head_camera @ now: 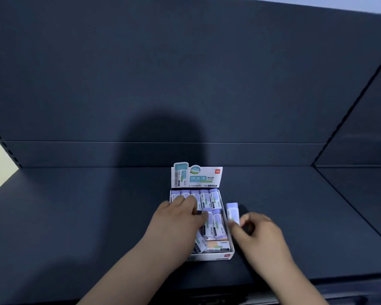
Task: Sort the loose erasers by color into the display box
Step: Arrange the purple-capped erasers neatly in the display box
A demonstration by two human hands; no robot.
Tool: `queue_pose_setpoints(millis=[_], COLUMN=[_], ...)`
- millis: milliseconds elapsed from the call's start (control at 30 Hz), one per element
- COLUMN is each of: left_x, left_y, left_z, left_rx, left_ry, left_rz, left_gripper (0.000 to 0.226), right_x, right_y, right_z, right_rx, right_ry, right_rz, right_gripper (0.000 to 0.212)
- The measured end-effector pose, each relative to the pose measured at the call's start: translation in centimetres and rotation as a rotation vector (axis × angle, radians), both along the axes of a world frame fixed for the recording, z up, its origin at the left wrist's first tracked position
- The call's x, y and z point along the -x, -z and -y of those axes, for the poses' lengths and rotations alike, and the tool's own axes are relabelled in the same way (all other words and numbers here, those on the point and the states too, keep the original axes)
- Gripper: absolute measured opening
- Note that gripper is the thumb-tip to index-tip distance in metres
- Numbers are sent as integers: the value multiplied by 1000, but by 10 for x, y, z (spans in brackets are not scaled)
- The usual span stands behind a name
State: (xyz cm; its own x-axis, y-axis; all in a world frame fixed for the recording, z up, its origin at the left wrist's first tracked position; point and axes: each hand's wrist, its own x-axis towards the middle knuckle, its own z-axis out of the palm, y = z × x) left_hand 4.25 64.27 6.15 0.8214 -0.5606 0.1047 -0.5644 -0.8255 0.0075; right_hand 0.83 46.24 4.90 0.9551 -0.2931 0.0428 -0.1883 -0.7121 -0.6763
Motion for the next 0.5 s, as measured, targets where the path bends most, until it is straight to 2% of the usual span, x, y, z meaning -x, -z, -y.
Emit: queue_pose_setpoints(millis=[67,167,267,500], left_x=[0,5,5,3], left_y=[4,5,8,13], left_z=[1,4,6,12], left_rx=[-13,67,131,105], left_ry=[22,40,-5,-27], left_rz=[17,92,133,132], left_gripper=[39,9,30,31], right_x=[-4,-6,-7,-15], right_y=[1,3,6,5], right_z=[4,4,2,-1], right_rx=[-80,-141,-167,-227], right_ry=[-4,-20,-32,-90], right_rz=[0,6,28,111], right_gripper=[33,34,34,22])
